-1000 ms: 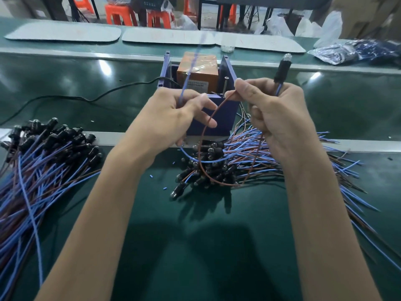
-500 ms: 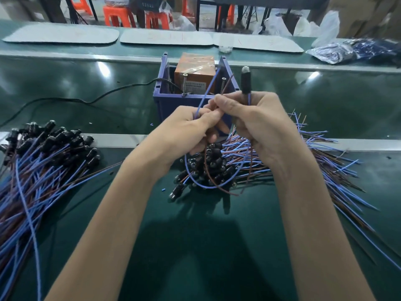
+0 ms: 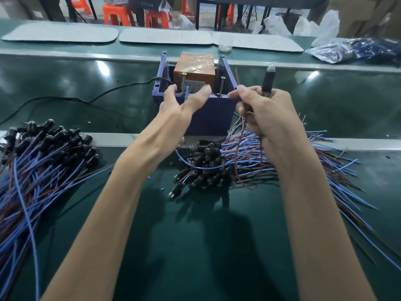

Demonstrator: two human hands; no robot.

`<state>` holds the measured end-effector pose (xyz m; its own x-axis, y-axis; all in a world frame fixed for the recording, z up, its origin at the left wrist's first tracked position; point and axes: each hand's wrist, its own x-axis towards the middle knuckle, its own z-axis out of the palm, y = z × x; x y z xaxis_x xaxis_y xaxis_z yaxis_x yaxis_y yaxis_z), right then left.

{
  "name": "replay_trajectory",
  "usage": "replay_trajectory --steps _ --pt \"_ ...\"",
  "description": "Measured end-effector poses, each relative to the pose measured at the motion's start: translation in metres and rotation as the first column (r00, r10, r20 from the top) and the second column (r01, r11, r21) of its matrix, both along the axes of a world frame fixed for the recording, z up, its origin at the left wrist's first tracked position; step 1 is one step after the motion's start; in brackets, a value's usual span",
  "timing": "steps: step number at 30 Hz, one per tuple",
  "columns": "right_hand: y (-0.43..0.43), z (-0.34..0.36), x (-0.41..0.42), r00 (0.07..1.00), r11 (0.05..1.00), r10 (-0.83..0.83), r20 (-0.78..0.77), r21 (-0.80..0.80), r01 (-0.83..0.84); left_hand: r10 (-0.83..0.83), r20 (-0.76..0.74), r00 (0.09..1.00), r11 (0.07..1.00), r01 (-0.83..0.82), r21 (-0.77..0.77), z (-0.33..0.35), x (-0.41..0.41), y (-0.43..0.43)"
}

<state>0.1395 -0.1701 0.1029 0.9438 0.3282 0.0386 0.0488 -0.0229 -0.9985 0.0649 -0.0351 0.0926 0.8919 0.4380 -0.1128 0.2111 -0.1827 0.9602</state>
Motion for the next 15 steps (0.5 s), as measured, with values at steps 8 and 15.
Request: replay_trajectory --steps 8,15 --pt "-0.004 0.005 -0.016 0.946 0.945 0.323 0.018 0.041 -0.323 -0.052 -0.064 0.997 0.947 0.069 0.312 -0.018 0.006 0.000" --pt "-0.006 0.005 -0.015 0.910 0.910 0.414 0.020 0.030 -0.414 -0.110 -0.112 0.988 0.959 0.135 0.249 -0.015 0.008 -0.013"
